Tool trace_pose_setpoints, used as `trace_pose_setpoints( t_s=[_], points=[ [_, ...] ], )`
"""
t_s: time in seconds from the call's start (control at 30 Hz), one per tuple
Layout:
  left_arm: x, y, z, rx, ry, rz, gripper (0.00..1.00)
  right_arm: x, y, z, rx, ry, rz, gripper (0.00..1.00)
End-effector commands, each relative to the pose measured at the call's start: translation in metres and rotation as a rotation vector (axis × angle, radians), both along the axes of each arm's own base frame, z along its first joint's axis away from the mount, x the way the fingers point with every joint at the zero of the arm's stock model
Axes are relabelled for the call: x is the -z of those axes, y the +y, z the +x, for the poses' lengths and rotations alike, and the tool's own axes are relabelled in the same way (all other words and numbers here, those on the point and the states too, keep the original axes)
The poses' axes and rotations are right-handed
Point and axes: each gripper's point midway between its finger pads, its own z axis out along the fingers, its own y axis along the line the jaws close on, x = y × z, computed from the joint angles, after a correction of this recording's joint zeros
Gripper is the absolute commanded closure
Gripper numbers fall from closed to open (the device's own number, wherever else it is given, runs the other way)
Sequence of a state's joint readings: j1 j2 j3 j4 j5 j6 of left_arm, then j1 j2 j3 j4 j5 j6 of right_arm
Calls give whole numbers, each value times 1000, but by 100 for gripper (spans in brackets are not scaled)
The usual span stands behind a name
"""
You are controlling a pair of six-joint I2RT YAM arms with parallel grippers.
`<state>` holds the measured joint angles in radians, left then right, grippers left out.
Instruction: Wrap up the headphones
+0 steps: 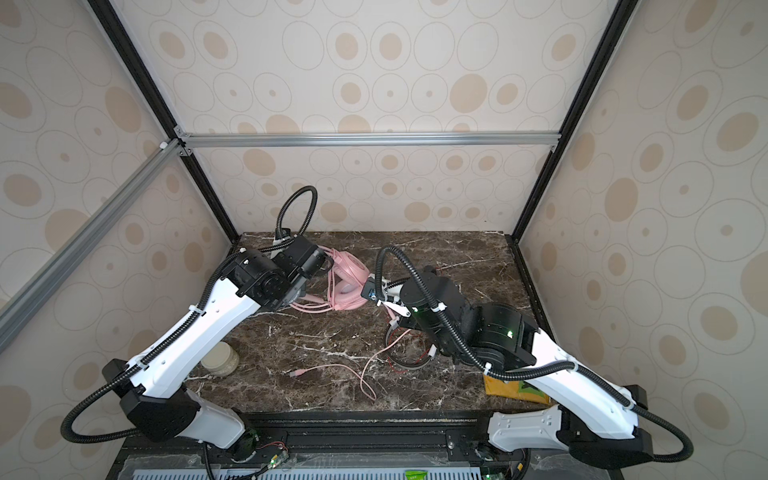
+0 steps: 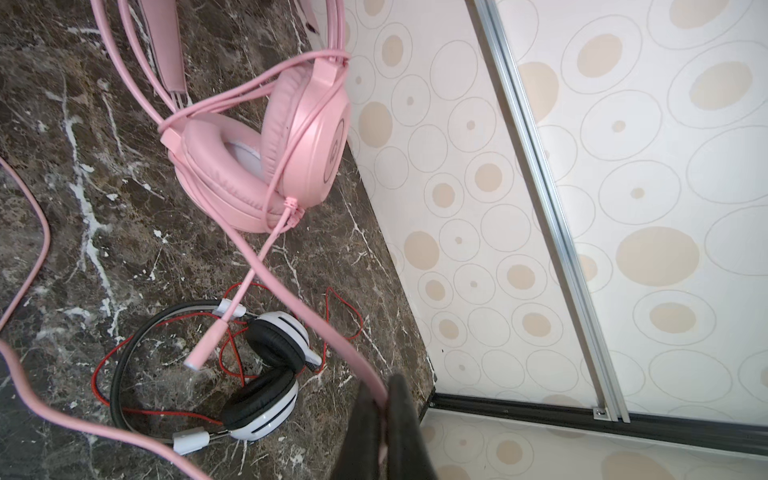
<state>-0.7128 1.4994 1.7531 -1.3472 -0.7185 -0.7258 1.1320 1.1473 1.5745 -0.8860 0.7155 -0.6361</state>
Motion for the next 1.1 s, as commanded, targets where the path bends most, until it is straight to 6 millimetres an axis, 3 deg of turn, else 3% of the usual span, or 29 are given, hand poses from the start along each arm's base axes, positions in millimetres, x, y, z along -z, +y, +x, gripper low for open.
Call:
trace_pose_setpoints(
  t_s=[0.0, 0.13, 0.3, 0.4, 0.53, 0.67, 0.73, 0.87, 1.07],
  points=[
    [-23, -1, -3, 38, -56, -41, 100, -12, 1, 16, 16, -123, -21, 100],
    [-16, -16, -6, 126, -14, -70, 100, -30, 14, 31, -21, -248, -53, 100],
    [-3, -60, -15, 355, 37, -228, 100, -54, 46, 39, -183, -397, -1, 100],
    [4, -63, -18, 358, 50, -251, 100, -67, 61, 40, -241, -397, 43, 100],
    [16, -67, -21, 351, 91, -247, 100, -79, 88, 22, -422, -387, 107, 100],
    [19, -75, -21, 357, 96, -284, 100, -74, 111, -10, -644, -324, 140, 100],
    [17, -78, -20, 359, 89, -303, 100, -70, 116, -13, -674, -302, 142, 100],
    [20, -86, -20, 378, 101, -317, 100, -67, 119, 3, -608, -282, 141, 100],
    [20, -103, -26, 422, 114, -352, 100, -50, 108, 59, -396, -113, 152, 100]
  ],
)
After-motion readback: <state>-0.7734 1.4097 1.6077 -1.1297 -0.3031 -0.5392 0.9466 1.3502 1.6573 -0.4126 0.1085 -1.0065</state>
